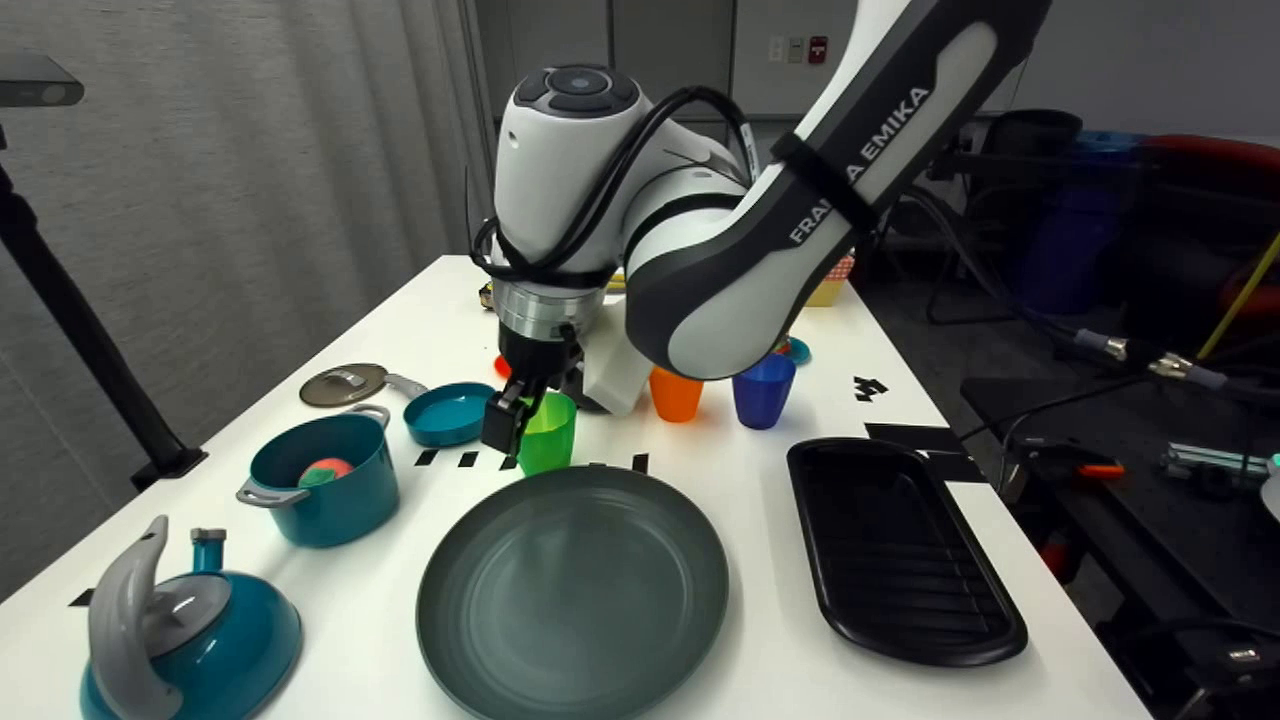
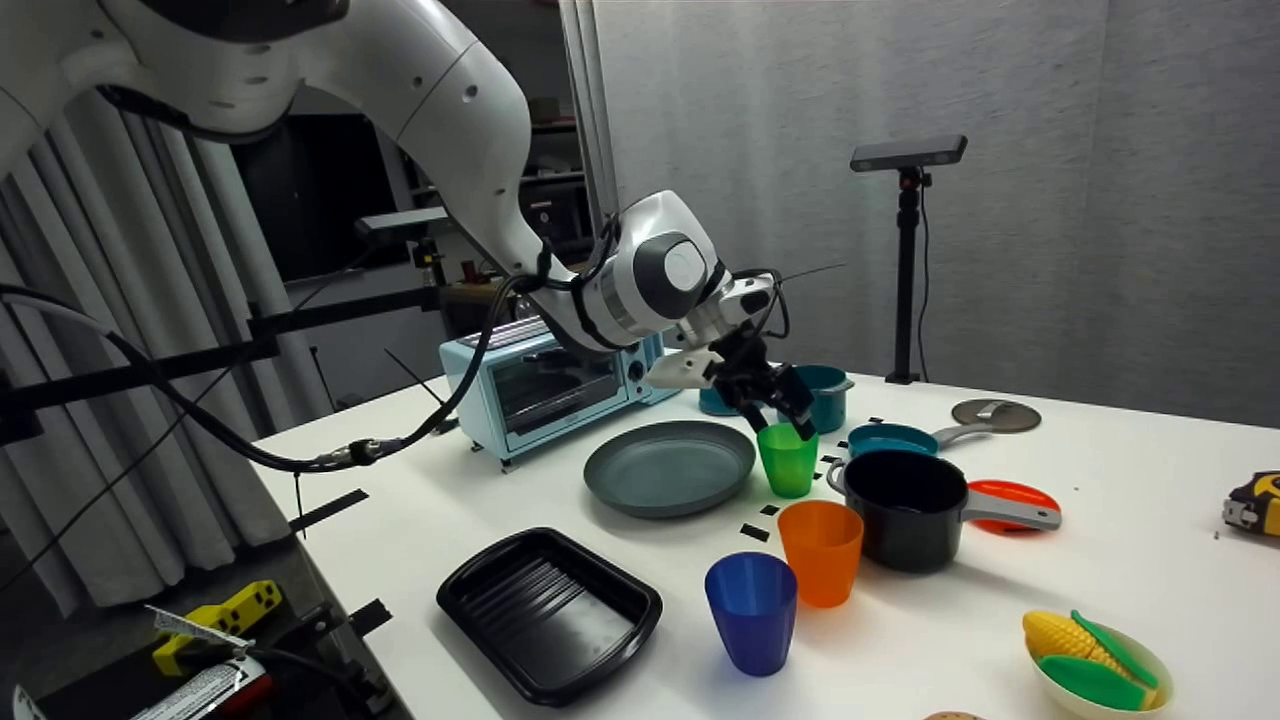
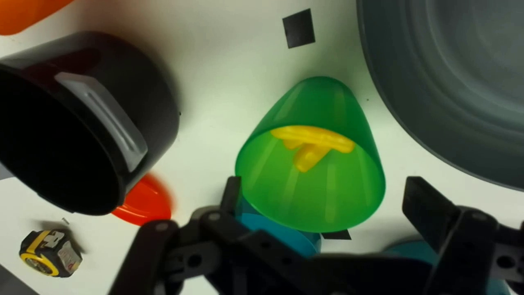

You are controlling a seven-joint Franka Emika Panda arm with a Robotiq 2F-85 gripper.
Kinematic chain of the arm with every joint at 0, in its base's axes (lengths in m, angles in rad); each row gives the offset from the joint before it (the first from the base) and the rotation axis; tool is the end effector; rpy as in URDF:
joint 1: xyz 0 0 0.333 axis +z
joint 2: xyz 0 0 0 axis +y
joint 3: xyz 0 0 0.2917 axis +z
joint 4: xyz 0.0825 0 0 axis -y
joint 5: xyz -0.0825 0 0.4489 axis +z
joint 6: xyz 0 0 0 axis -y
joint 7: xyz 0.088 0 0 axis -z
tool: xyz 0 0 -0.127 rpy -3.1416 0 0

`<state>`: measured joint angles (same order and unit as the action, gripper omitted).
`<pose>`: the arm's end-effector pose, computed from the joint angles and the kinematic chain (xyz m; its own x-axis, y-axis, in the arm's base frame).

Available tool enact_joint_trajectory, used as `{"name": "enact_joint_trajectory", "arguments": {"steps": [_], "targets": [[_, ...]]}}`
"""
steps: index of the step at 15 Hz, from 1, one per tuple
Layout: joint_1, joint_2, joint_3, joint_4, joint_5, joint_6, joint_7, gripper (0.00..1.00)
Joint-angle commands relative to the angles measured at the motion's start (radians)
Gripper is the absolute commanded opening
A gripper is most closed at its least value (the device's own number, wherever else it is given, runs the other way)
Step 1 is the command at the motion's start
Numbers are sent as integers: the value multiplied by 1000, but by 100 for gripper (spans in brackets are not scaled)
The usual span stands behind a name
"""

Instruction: Pour the things in the green cup into the pot

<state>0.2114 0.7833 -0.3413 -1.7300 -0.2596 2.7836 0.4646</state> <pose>0.7180 -0.0736 0.0930 0.9175 -0.1694 0.3599 -0.2683 -0.9315 0.2456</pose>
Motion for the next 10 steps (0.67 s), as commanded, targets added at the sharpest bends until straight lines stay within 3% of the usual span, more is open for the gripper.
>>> {"name": "enact_joint_trajectory", "arguments": {"steps": [1,10], "targets": [[21,35,-30,52,19,-50,22,100],[6,47,-9,53,13,-111,11,100]]}}
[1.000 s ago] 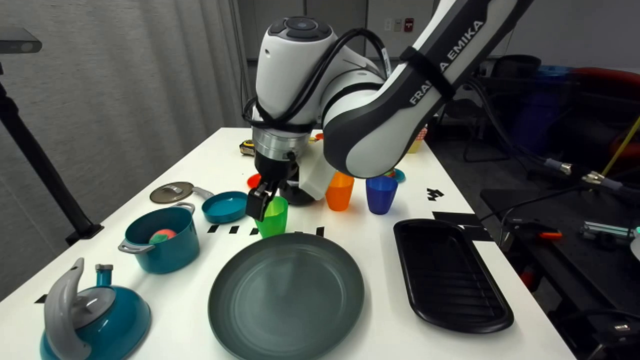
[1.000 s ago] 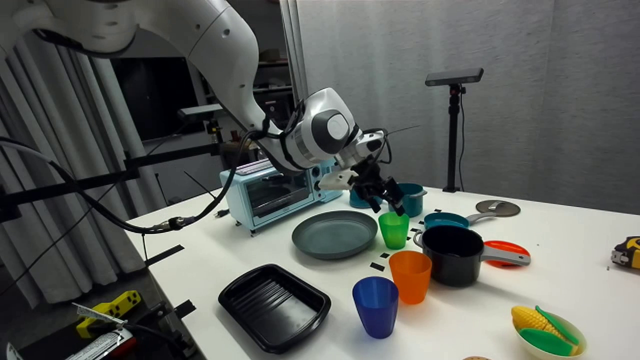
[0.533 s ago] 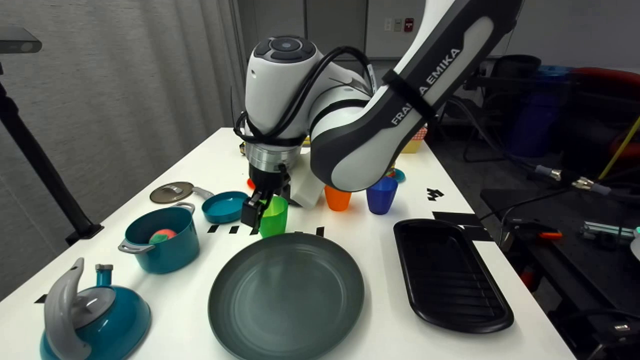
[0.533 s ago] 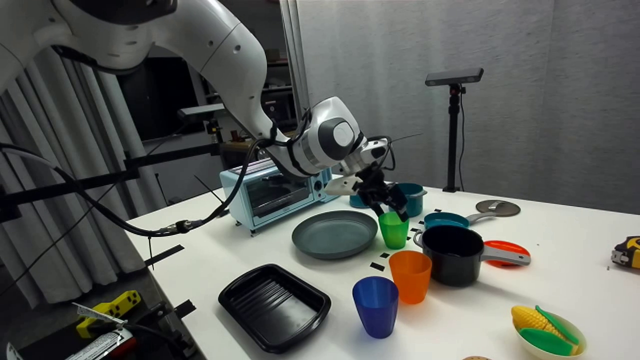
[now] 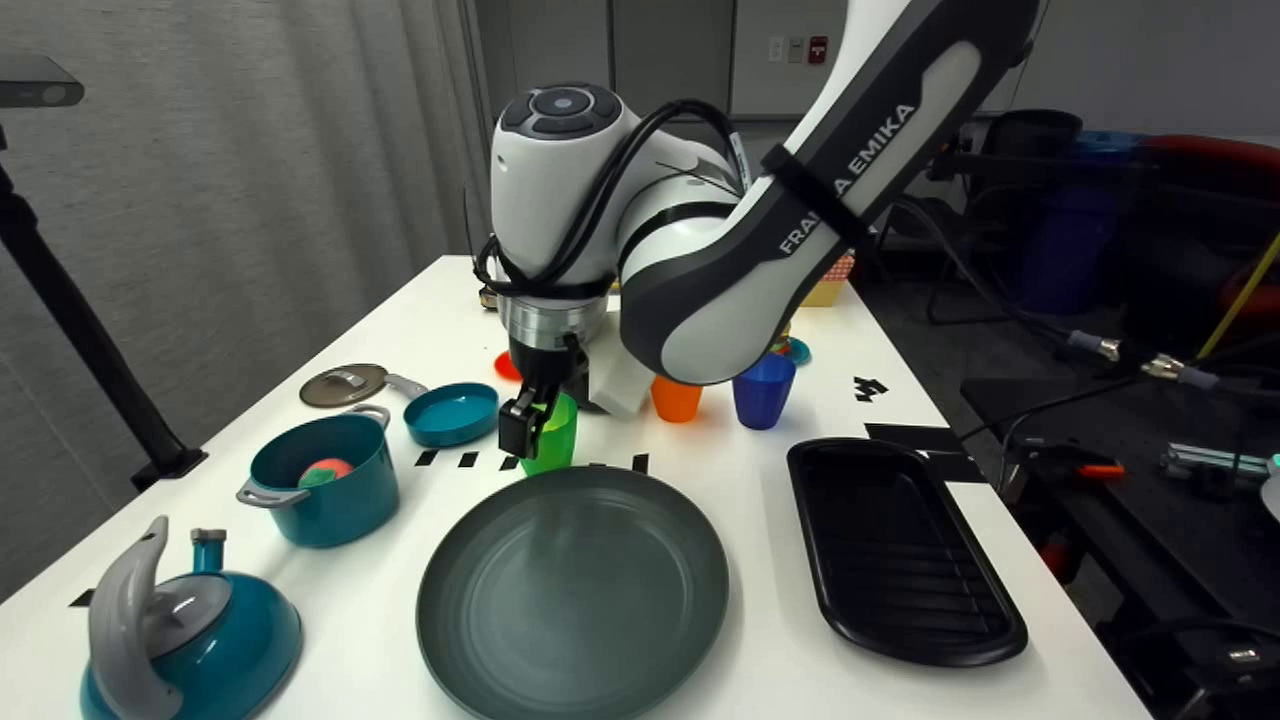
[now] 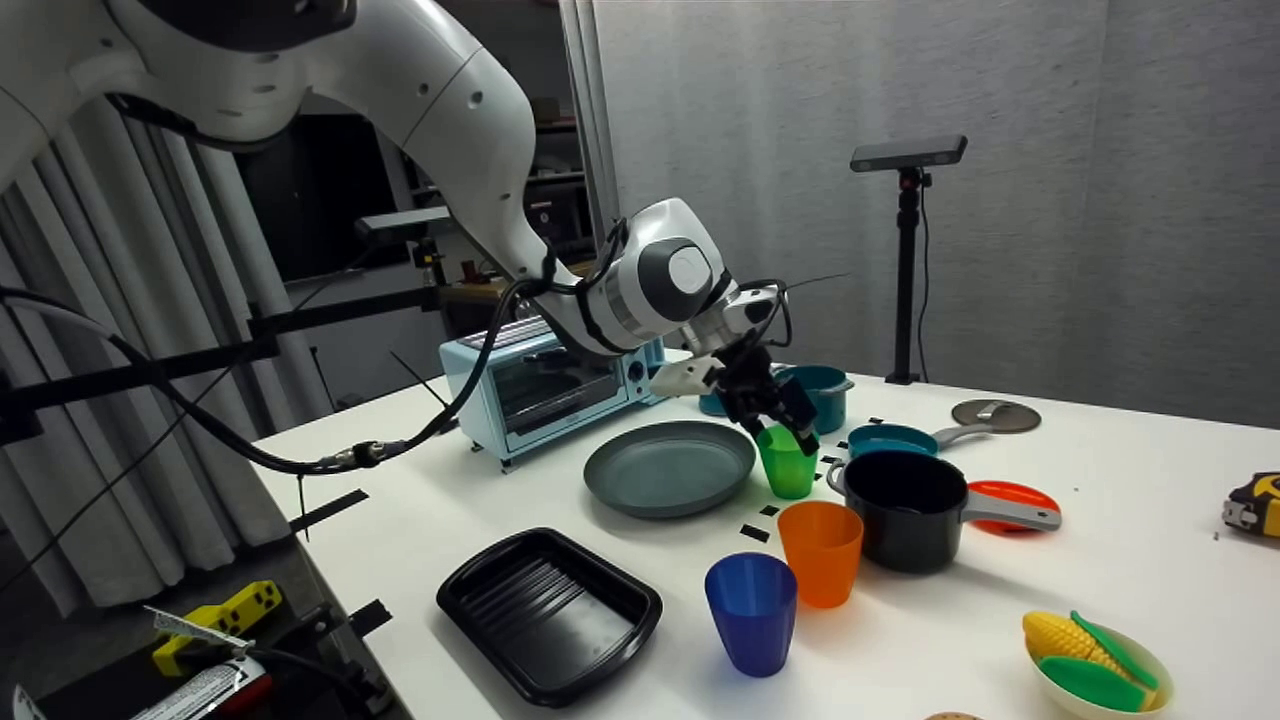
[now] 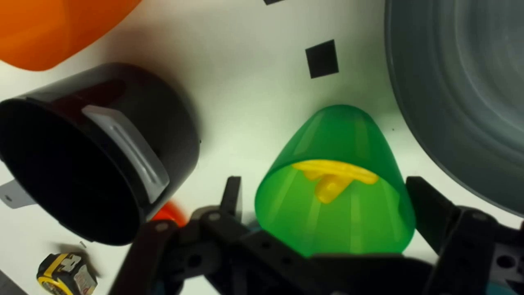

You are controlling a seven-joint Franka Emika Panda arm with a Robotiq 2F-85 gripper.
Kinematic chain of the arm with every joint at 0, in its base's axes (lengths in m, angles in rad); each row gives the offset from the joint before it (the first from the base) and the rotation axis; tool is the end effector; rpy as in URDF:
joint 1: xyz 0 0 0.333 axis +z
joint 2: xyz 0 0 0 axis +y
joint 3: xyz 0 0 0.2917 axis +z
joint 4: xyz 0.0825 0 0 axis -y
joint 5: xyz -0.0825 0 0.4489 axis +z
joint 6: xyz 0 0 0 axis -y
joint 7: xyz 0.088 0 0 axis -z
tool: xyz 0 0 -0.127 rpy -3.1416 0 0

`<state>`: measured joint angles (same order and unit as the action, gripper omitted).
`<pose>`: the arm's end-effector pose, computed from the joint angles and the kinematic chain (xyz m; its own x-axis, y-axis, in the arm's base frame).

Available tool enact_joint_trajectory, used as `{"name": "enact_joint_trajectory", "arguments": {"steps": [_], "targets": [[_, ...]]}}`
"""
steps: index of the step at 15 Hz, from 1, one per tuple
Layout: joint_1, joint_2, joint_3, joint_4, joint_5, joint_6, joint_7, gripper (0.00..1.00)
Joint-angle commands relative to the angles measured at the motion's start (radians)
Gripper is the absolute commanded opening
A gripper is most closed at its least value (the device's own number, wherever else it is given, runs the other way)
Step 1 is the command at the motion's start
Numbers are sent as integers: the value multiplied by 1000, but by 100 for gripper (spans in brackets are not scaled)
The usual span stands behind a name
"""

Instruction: Pour the things in the green cup into the pot

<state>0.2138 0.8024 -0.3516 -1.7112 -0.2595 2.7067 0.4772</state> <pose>0.7136 -0.0828 0.0822 0.9312 -0.2005 0.3044 -0.2895 -0.9142 0.2835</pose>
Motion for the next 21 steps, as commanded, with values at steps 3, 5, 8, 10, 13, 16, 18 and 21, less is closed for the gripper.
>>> {"name": "enact_joint_trajectory", "arguments": {"steps": [3,5,8,10,13,16,18,21], "targets": [[-3,41,12,48,15,-54,-10,100],[-5,52,12,61,13,-64,-12,74],[-6,54,11,71,8,-71,-14,59],[-5,54,10,73,6,-69,-15,55],[-1,46,6,66,3,-61,-11,55],[-10,17,12,49,13,-62,-18,55],[-25,-23,23,24,25,-64,-30,55],[-43,-76,25,-5,41,-67,-35,55]]}}
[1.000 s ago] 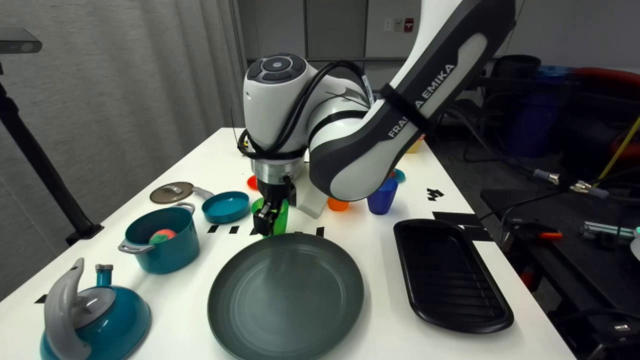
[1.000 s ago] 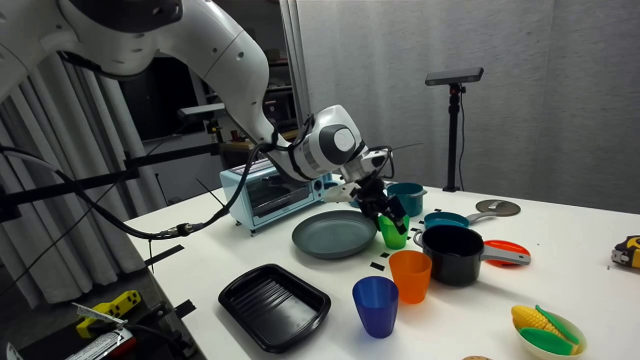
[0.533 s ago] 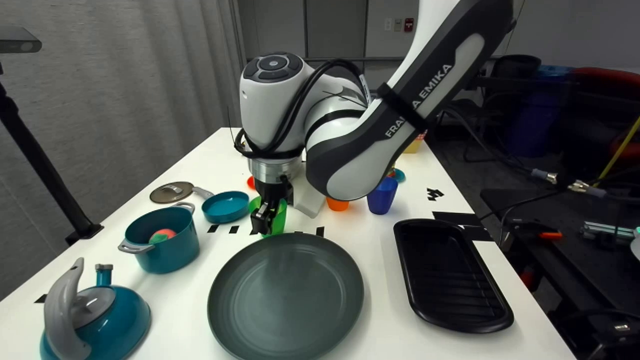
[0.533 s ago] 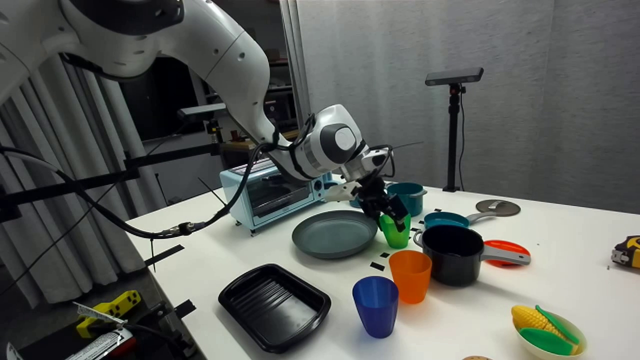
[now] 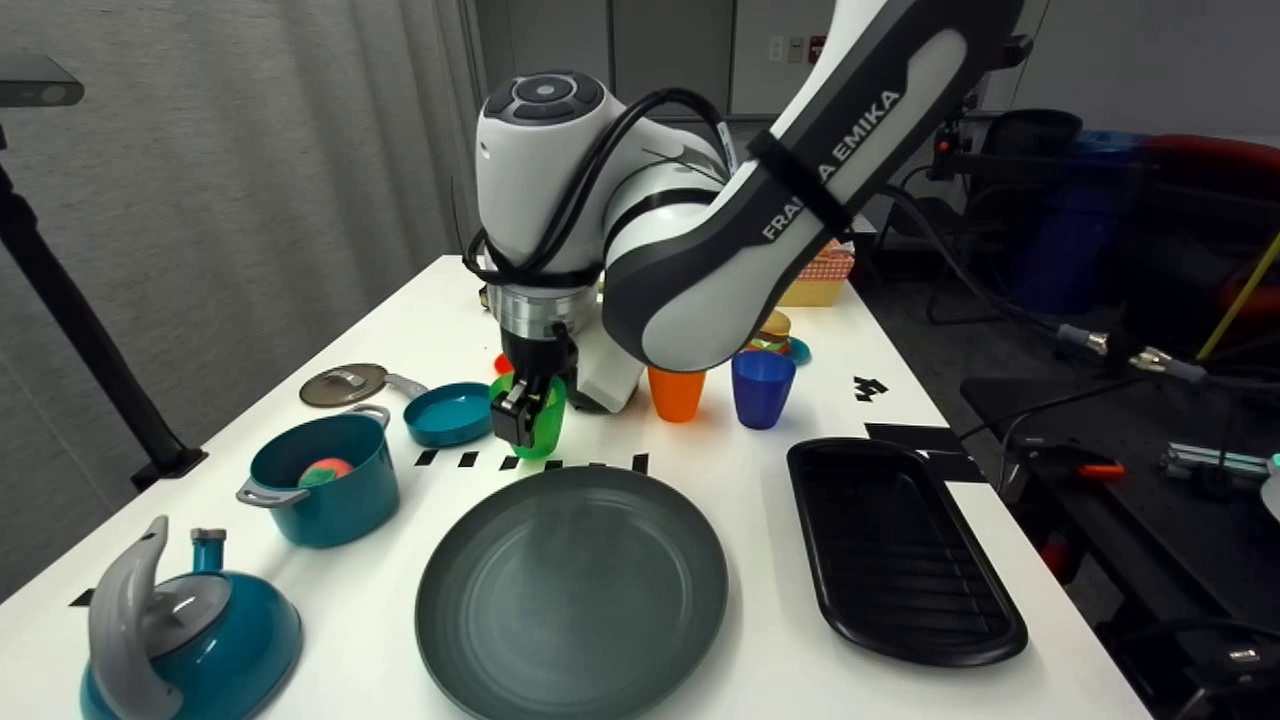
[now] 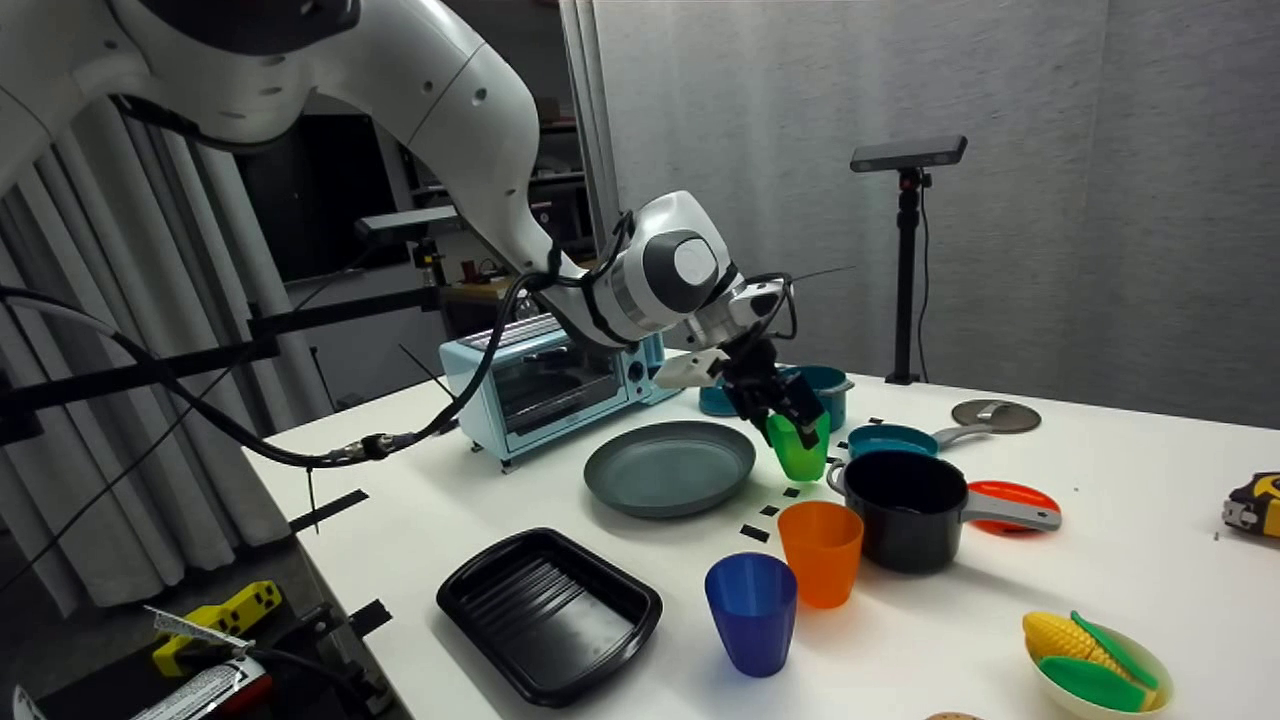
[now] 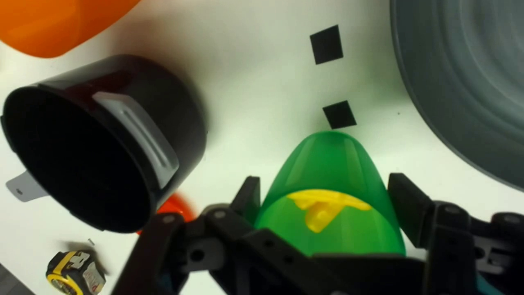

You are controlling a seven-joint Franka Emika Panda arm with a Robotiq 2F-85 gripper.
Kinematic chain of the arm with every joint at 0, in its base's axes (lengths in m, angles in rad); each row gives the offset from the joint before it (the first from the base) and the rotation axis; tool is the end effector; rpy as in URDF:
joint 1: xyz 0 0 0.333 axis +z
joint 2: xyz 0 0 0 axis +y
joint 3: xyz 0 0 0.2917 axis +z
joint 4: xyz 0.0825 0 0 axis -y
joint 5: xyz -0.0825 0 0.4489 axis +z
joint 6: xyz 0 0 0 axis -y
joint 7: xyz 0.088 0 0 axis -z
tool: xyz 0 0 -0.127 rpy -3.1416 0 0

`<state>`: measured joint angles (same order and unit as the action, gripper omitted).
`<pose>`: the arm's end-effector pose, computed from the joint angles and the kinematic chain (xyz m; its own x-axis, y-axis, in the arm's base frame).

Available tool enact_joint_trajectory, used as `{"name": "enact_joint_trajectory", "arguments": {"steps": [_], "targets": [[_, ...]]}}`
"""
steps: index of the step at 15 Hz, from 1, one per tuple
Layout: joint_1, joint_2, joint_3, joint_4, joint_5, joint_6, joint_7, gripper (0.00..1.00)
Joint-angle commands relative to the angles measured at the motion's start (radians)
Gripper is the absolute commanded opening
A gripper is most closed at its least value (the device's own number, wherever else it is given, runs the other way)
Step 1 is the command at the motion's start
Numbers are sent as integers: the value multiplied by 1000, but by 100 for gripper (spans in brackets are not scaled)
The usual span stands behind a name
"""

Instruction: Pour the things in the green cup into the pot

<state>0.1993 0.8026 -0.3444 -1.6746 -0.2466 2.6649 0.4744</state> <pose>0.7231 -0.0876 0.0931 0.9267 -0.2241 0.3017 -0.3109 -0.9082 0.2802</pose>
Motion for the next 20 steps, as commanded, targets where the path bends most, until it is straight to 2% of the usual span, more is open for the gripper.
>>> {"name": "enact_joint_trajectory", "arguments": {"steps": [1,5,9,16,20], "targets": [[-34,-97,17,-55,32,-28,-31,55],[-72,-177,32,-102,62,-50,-34,55],[-145,-247,95,-146,153,-73,-65,55],[-352,-295,268,-197,426,-98,-256,55],[-430,-302,303,-207,533,-128,-343,55]]}}
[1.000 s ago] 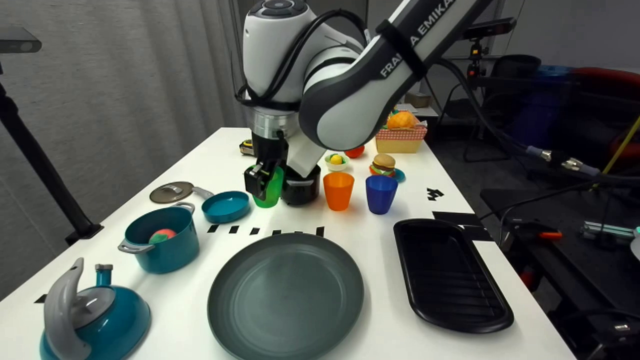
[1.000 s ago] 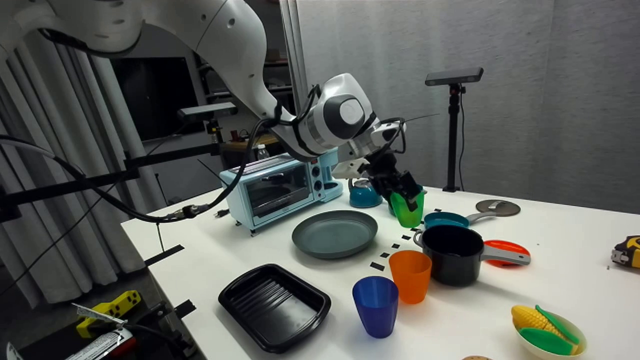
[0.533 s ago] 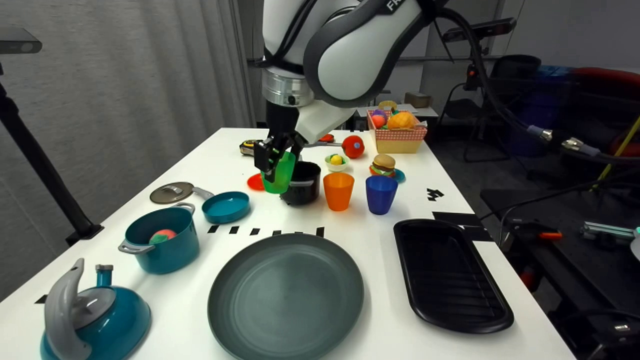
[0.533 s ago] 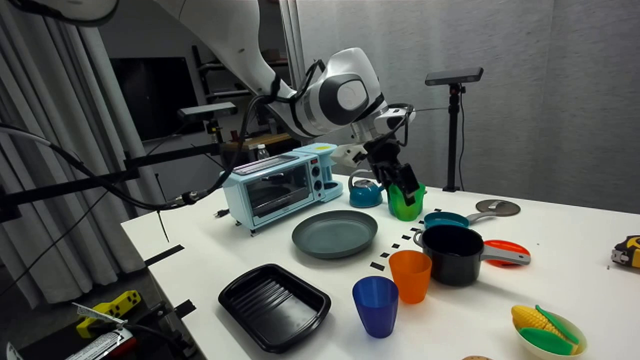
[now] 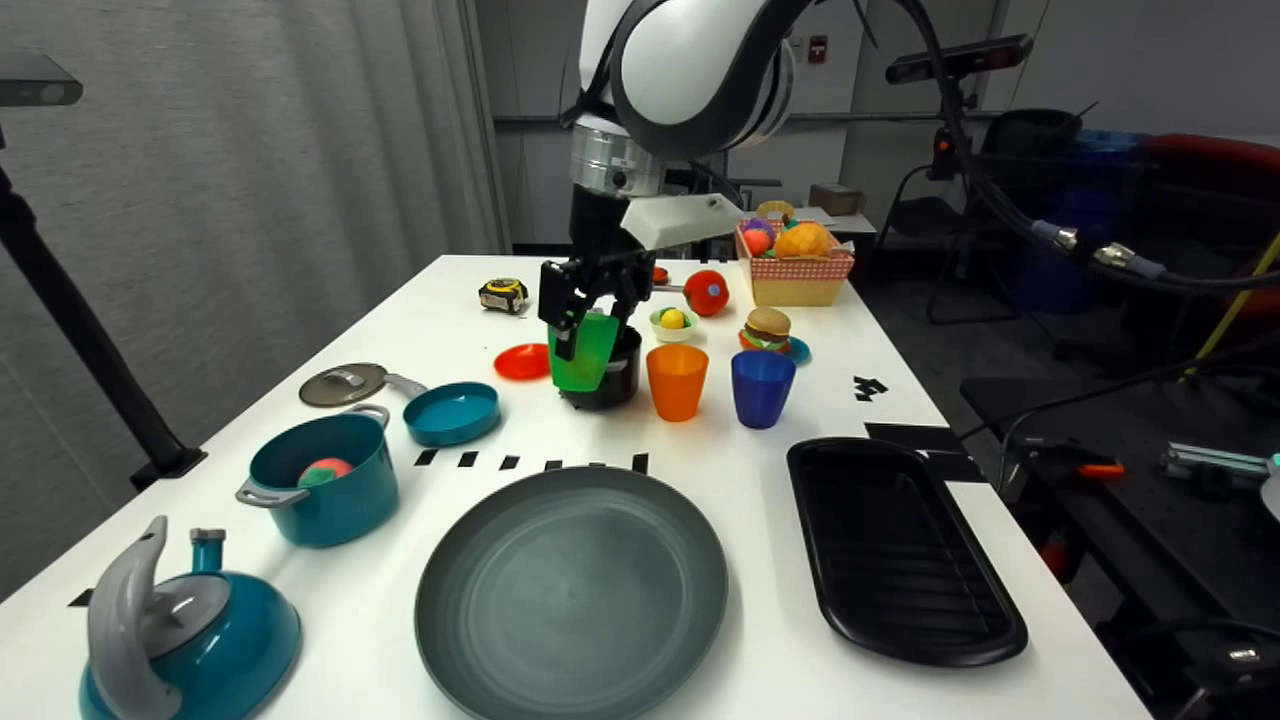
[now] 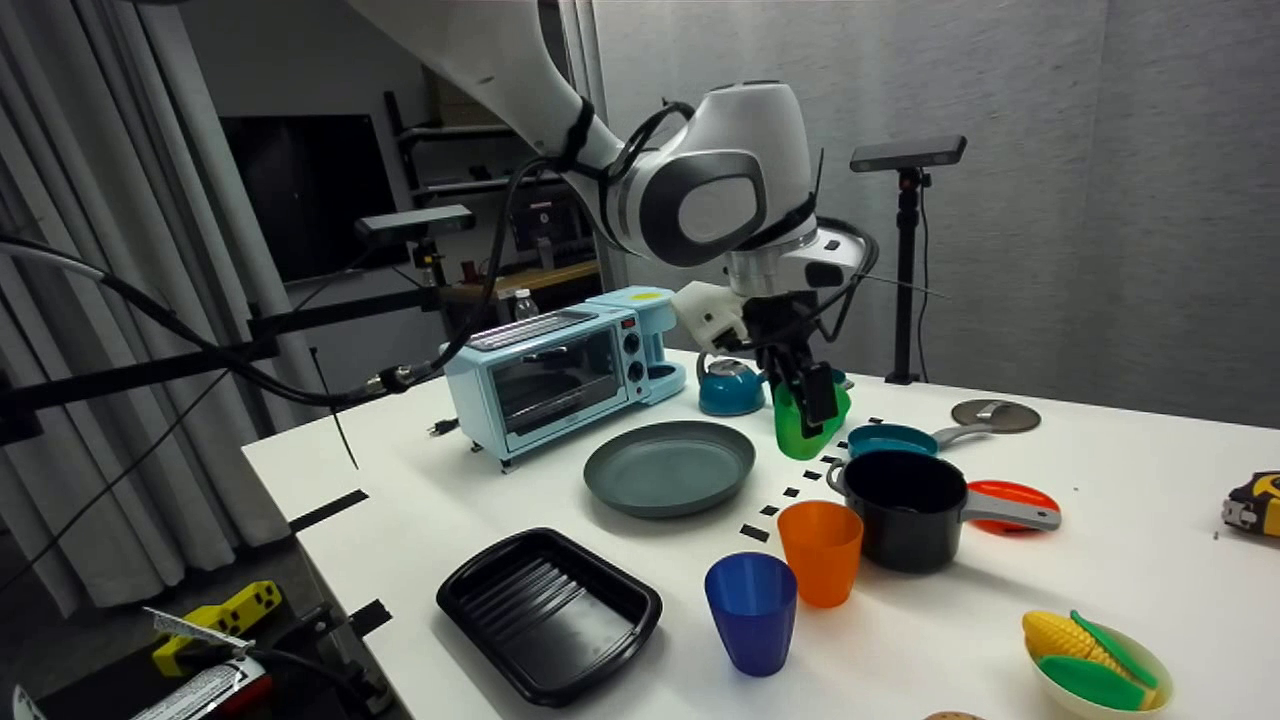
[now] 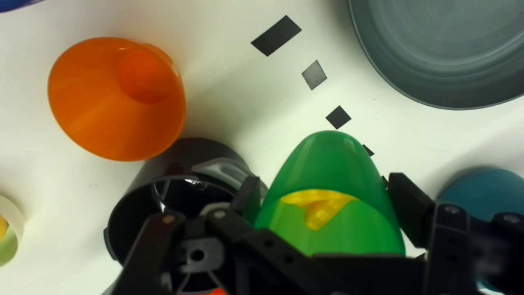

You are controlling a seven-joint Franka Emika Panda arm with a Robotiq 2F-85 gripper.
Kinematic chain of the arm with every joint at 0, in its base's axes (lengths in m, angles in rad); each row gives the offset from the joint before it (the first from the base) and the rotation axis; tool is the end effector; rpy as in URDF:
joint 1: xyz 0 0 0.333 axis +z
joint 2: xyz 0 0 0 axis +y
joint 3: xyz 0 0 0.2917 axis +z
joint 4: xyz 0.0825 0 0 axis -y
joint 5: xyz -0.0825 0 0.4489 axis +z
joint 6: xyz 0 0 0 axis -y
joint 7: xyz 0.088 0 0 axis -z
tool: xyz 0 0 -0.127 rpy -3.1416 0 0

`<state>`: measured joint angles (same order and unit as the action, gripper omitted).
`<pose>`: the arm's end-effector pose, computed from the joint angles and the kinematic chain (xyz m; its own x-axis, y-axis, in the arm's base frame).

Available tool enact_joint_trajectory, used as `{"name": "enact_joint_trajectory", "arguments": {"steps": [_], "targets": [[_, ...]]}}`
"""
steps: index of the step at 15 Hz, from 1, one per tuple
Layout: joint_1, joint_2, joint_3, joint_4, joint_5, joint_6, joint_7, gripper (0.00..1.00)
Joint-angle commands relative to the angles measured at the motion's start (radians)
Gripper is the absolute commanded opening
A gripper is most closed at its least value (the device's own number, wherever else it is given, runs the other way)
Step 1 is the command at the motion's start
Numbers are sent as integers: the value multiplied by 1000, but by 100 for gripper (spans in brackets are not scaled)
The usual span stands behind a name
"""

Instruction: Pour the things in the green cup into the pot

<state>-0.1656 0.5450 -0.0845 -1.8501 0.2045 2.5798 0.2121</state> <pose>0.6754 -0.1731 0.1587 0.8042 -0.5733 0.1565 -0.5584 -0.8191 -0.1310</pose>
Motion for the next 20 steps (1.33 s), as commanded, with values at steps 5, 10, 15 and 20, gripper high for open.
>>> {"name": "enact_joint_trajectory", "arguments": {"steps": [5,10,15,20], "targets": [[-174,-49,87,-29,230,-107,-223,55],[-282,-15,121,22,404,-225,-397,55],[-327,21,76,114,467,-366,-491,55],[-358,96,58,257,484,-512,-534,55]]}}
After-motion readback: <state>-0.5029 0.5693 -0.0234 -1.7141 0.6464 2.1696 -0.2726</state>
